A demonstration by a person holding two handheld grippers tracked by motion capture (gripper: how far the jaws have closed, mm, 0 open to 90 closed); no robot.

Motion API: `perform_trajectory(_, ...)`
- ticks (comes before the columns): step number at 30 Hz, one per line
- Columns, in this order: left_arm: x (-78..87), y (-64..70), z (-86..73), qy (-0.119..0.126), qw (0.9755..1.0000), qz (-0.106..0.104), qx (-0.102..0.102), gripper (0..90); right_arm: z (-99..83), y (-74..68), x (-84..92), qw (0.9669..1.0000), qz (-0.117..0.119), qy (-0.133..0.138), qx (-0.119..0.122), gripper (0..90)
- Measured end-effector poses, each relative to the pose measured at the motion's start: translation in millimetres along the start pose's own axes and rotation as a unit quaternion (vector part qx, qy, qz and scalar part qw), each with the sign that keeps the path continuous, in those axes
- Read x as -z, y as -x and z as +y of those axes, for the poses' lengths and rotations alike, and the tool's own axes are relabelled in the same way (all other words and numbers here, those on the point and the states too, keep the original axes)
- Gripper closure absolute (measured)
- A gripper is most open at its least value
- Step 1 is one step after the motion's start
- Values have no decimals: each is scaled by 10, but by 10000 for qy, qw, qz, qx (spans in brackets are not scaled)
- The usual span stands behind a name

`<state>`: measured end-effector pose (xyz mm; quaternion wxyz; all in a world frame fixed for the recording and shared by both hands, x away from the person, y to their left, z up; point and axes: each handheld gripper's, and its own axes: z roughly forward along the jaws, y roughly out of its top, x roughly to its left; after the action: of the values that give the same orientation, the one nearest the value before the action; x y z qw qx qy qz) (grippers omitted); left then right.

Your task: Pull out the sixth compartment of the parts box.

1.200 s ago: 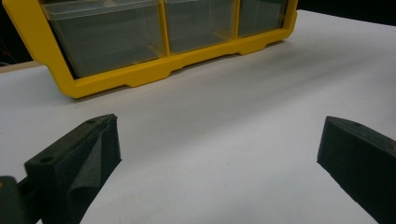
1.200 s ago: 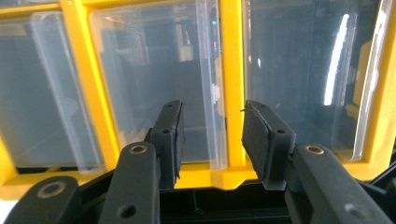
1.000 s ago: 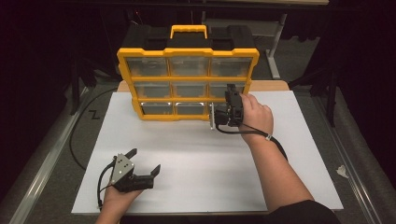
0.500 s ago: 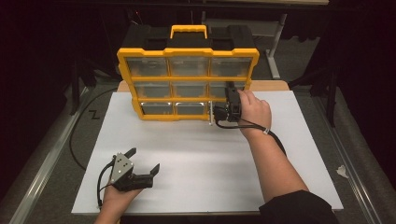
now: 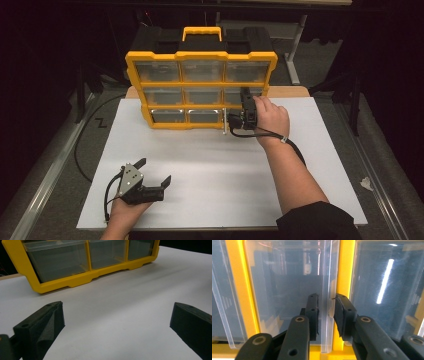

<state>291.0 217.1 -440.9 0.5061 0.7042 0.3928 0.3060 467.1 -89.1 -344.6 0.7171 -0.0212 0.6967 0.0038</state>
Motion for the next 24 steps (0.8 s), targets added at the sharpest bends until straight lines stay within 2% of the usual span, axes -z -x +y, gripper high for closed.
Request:
perform_trajectory(6, 2, -4, -1, 11, 10000, -11, -10, 2, 11, -5, -5, 9999, -118, -4, 59, 796)
perform_trajectory(12, 0, -8, 0, 7, 10000, -16, -3, 2, 2, 4, 11, 10000, -96, -9, -14, 802)
perform_trajectory(16, 1, -13, 3, 12, 10000, -9, -1, 1, -2, 29, 54, 10000, -73, -6, 66, 803)
perform_trajectory(22, 2, -19, 5, 24, 10000, -3, 29, 2, -12, 26, 147, 10000, -83, 18, 6, 803)
perform_trajectory(24, 5, -20, 8, 23, 10000, -1, 21, 2, -17, 32, 185, 9999, -84, 43, 52, 803)
